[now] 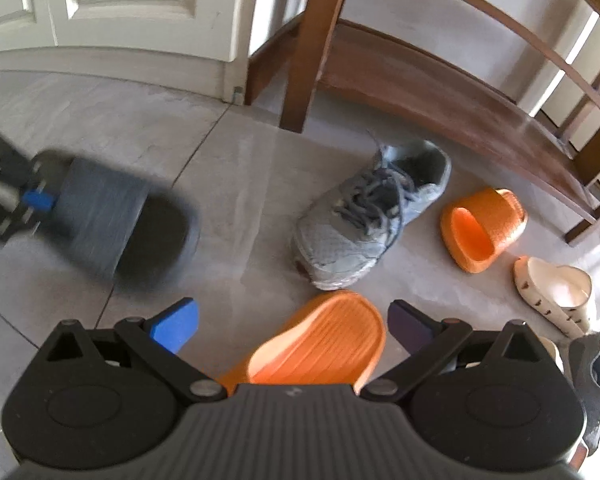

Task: Organize scattered shoes
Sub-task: 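Carry the slide with the left tool while the right tool grasps another dark grey slide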

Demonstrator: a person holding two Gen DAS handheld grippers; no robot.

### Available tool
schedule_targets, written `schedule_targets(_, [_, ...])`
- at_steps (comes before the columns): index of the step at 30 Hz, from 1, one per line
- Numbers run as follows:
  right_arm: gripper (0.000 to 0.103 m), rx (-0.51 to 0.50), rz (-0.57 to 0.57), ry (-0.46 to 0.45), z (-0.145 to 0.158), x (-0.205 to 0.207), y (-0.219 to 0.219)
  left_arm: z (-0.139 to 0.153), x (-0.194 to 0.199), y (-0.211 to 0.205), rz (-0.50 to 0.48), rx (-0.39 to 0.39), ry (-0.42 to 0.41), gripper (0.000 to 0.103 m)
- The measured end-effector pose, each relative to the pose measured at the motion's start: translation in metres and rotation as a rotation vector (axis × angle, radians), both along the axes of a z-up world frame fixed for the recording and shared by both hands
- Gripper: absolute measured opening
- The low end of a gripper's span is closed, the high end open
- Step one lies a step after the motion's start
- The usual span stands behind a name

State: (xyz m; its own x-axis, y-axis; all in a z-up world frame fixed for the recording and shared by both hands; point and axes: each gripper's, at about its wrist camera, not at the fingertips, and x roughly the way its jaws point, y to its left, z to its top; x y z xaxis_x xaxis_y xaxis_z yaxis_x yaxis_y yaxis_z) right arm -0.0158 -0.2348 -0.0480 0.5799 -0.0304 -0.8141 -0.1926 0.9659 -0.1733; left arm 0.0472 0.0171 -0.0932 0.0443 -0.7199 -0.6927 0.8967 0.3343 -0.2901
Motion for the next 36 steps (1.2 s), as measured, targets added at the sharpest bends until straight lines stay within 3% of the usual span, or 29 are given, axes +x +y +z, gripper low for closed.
schedule_targets(7, [0.101, -0.005, 0.068, 0.019, -0.004, -0.008, 0.019, -0.006, -0.027, 0.013, -0.027, 0.005, 0.077, 0.018])
schedule_targets(12, [0.101, -0.018, 0.131, 0.022, -0.006, -0.016, 0.030, -0.008, -0.028, 0.010, 0.023, 0.031, 0.092, 0.040])
schedule_targets(15, [0.101, -0.021, 0.182, 0.011, -0.007, -0.018, 0.038, 0.004, -0.036, 0.024, 0.130, -0.010, 0.090, 0.042])
schedule_targets(18, [0.101, -0.013, 0.219, -0.002, -0.007, -0.017, 0.044, 0.019, -0.057, 0.045, 0.327, -0.087, 0.112, 0.043])
schedule_targets(20, [0.101, -0.008, 0.259, -0.016, -0.010, -0.011, 0.050, 0.019, -0.069, 0.046, 0.370, -0.092, 0.138, 0.043])
schedule_targets(23, [0.101, -0.004, 0.293, -0.022, -0.015, -0.002, 0.058, 0.016, -0.103, 0.042, 0.436, -0.038, 0.140, 0.043])
schedule_targets(27, [0.101, 0.013, 0.333, -0.039, -0.019, 0.011, 0.068, 0.015, -0.129, 0.046, 0.599, -0.054, 0.118, 0.043])
schedule_targets(30, [0.101, 0.032, 0.358, -0.055, -0.018, 0.015, 0.074, 0.015, -0.127, 0.052, 0.720, -0.126, 0.139, 0.043])
schedule_targets(36, [0.101, 0.052, 0.420, -0.034, -0.021, 0.011, 0.076, 0.014, -0.108, 0.036, 0.816, -0.164, 0.144, 0.042])
